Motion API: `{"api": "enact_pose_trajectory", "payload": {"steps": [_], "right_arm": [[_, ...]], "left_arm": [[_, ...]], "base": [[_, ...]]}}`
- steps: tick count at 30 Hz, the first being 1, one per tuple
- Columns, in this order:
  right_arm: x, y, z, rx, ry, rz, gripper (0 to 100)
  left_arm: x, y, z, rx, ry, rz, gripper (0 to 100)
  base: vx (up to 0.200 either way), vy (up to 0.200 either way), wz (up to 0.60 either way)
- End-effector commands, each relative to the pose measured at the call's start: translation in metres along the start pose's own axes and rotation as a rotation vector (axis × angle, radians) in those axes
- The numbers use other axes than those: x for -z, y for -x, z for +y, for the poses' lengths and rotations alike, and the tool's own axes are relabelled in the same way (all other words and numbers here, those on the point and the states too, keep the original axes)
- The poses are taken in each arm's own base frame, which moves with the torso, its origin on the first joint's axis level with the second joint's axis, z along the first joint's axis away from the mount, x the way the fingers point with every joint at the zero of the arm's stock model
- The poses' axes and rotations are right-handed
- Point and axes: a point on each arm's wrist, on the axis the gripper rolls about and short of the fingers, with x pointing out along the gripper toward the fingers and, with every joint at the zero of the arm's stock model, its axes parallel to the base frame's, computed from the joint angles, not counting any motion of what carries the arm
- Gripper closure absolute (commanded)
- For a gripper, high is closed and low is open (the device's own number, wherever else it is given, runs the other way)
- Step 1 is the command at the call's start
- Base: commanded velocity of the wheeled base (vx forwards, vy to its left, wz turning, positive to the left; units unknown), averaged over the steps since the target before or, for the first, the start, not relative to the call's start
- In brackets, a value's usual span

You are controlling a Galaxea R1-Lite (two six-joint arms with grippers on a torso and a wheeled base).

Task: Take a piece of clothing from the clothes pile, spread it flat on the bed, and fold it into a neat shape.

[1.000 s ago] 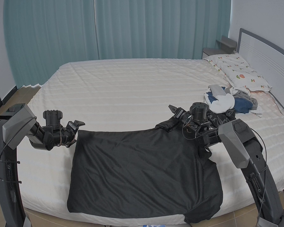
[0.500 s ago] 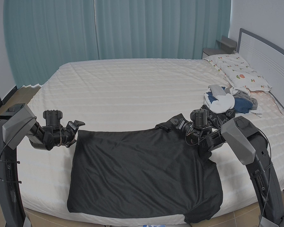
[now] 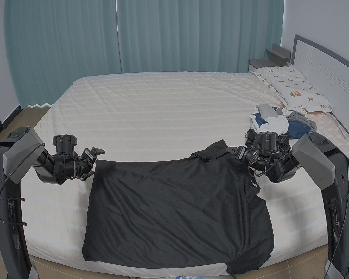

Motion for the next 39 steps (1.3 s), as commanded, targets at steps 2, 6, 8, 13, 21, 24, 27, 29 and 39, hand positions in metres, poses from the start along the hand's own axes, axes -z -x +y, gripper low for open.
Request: {"api": "enact_pose_trajectory", "payload": {"steps": [2, 6, 8, 13, 21, 24, 27, 29, 39], "right_arm": [[-0.006, 0.002, -0.027, 0.018, 0.047, 0.009, 0], [-0.001, -0.004, -0.031, -0.007, 0.067, 0.025, 0], [0.004, -0.008, -0.031, -0.019, 0.070, 0.035, 0], [0.008, -0.013, -0.032, -0.020, 0.080, 0.039, 0], [0.009, -0.014, -0.033, -0.023, 0.084, 0.029, 0], [0.012, -0.016, -0.035, -0.024, 0.084, 0.024, 0], [0.012, -0.017, -0.035, -0.026, 0.085, 0.022, 0], [0.011, -0.018, -0.035, -0.028, 0.085, 0.018, 0], [0.012, -0.018, -0.029, -0.050, 0.090, -0.001, 0]], "left_arm": [[-0.004, -0.002, -0.005, 0.020, -0.041, -0.012, 0], [-0.005, -0.005, -0.011, 0.037, -0.061, -0.021, 0], [-0.007, -0.009, -0.011, 0.039, -0.064, -0.030, 0], [-0.007, -0.018, -0.010, 0.043, -0.070, -0.035, 0], [0.000, -0.039, -0.001, -0.030, -0.166, -0.101, 0], [0.002, -0.042, -0.001, -0.052, -0.186, -0.133, 0], [0.005, -0.045, 0.001, -0.056, -0.205, -0.135, 0], [0.007, -0.047, 0.003, -0.060, -0.226, -0.130, 0], [0.011, -0.049, 0.002, -0.059, -0.238, -0.118, 100]], "base": [[0.000, 0.000, 0.00], [0.000, 0.000, 0.00], [0.000, 0.000, 0.00], [0.000, 0.000, 0.00], [0.000, 0.000, 0.00], [0.000, 0.000, 0.00], [0.000, 0.000, 0.00], [0.000, 0.000, 0.00], [0.000, 0.000, 0.00]]}}
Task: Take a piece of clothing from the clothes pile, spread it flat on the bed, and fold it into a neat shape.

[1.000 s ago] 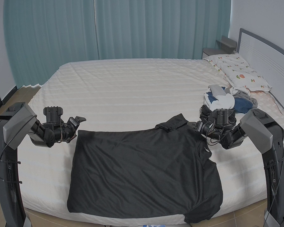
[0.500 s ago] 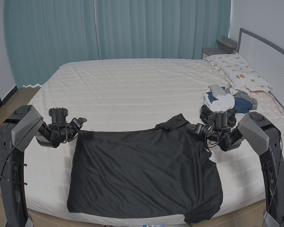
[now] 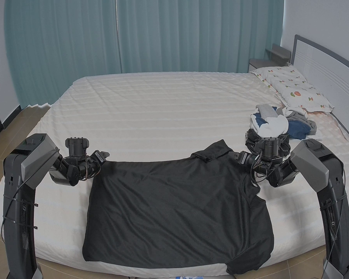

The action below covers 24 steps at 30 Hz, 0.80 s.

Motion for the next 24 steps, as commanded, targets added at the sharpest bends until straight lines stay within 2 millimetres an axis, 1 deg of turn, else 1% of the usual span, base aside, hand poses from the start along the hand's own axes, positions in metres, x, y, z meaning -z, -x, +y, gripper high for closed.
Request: {"api": "enact_pose_trajectory", "payload": {"steps": [1, 2, 3, 8, 10, 13, 18, 21, 22, 24], "right_arm": [[0.004, -0.001, 0.002, -0.006, 0.002, 0.009, 0], [0.004, -0.001, 0.002, -0.006, 0.002, 0.009, 0], [0.006, -0.002, 0.002, -0.006, 0.001, 0.016, 100], [0.011, -0.003, 0.002, -0.004, 0.003, 0.025, 100], [0.011, -0.004, 0.002, -0.005, 0.003, 0.024, 100], [0.006, -0.002, 0.003, -0.011, -0.004, 0.005, 100], [-0.013, 0.007, 0.011, -0.048, 0.007, -0.083, 100], [-0.026, 0.013, 0.013, -0.060, 0.005, -0.125, 100], [-0.035, 0.016, 0.014, -0.065, -0.008, -0.155, 100], [-0.043, 0.022, 0.014, -0.074, -0.030, -0.188, 100]], "left_arm": [[0.002, -0.002, 0.001, 0.000, 0.000, 0.005, 100], [0.002, -0.002, 0.001, 0.000, 0.000, 0.005, 100], [0.002, -0.002, 0.001, 0.000, 0.000, 0.005, 100], [0.001, -0.002, 0.001, 0.000, 0.002, 0.003, 100], [0.001, -0.001, 0.002, -0.003, 0.003, 0.002, 100], [0.001, -0.001, 0.002, -0.006, 0.004, -0.003, 100], [-0.002, 0.002, -0.001, -0.015, 0.016, -0.017, 100], [-0.008, 0.005, -0.006, -0.019, 0.048, -0.055, 100], [-0.013, 0.007, -0.008, -0.020, 0.080, -0.084, 100], [-0.020, 0.008, -0.011, -0.006, 0.113, -0.111, 100]], "base": [[0.000, 0.000, 0.00], [0.000, 0.000, 0.00], [0.000, 0.000, 0.00], [0.000, 0.000, 0.00], [0.000, 0.000, 0.00], [0.000, 0.000, 0.00], [0.000, 0.000, 0.00], [0.000, 0.000, 0.00], [0.000, 0.000, 0.00], [0.000, 0.000, 0.00]]}}
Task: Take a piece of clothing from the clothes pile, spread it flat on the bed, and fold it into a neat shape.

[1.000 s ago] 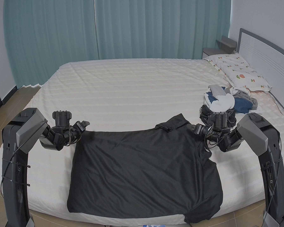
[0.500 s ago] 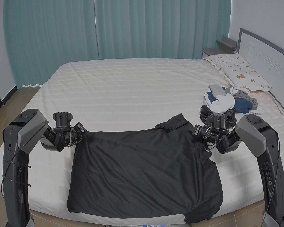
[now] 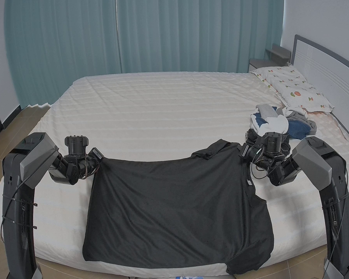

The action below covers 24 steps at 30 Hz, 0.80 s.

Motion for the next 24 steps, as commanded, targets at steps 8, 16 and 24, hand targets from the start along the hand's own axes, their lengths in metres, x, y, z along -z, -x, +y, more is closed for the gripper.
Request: {"api": "enact_pose_trajectory", "payload": {"steps": [8, 16, 24], "right_arm": [[-0.016, 0.019, -0.003, 0.005, -0.040, -0.041, 100], [-0.020, 0.017, -0.007, -0.001, -0.038, -0.078, 100], [-0.024, 0.017, -0.002, -0.025, -0.033, -0.132, 100]], "left_arm": [[-0.031, 0.016, -0.013, 0.043, 0.109, -0.089, 100], [-0.031, 0.015, -0.012, 0.044, 0.110, -0.091, 100], [-0.031, 0.014, -0.011, 0.051, 0.111, -0.103, 100]], "base": [[0.000, 0.000, 0.00], [0.000, 0.000, 0.00], [0.000, 0.000, 0.00]]}}
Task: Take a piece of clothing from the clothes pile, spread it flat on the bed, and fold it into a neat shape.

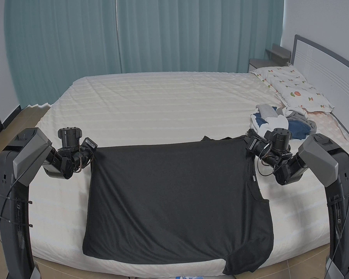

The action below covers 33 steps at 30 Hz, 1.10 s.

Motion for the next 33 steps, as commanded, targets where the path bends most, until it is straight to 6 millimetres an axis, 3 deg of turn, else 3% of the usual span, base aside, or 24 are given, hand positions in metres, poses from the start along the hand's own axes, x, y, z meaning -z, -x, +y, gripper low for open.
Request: {"api": "enact_pose_trajectory", "payload": {"steps": [1, 8, 12, 20, 31, 32, 33], "right_arm": [[0.001, -0.001, 0.002, -0.004, 0.001, -0.008, 100], [0.006, -0.004, 0.002, -0.004, 0.003, -0.017, 100], [-0.003, -0.007, 0.004, 0.014, -0.013, -0.068, 100], [0.024, -0.012, -0.005, 0.036, -0.012, -0.003, 100], [0.034, -0.020, -0.012, 0.058, -0.004, 0.025, 100], [0.037, -0.021, -0.013, 0.062, -0.004, 0.032, 0], [0.038, -0.021, -0.014, 0.064, -0.002, 0.034, 0]], "left_arm": [[-0.001, 0.002, 0.002, 0.002, 0.007, -0.005, 100], [0.000, 0.001, 0.002, 0.016, 0.006, -0.018, 100], [-0.004, 0.002, 0.003, 0.013, 0.012, -0.029, 100], [0.004, -0.002, 0.006, 0.006, 0.001, -0.011, 100], [0.011, -0.016, 0.014, 0.000, -0.004, -0.003, 100], [0.011, -0.016, 0.014, 0.000, -0.004, 0.000, 100], [0.011, -0.016, 0.014, 0.000, -0.004, 0.000, 100]], "base": [[0.000, 0.000, 0.00], [0.000, 0.000, 0.00], [0.000, 0.000, 0.00], [0.000, 0.000, 0.00], [0.000, 0.000, 0.00], [0.000, 0.000, 0.00], [0.000, 0.000, 0.00]]}}
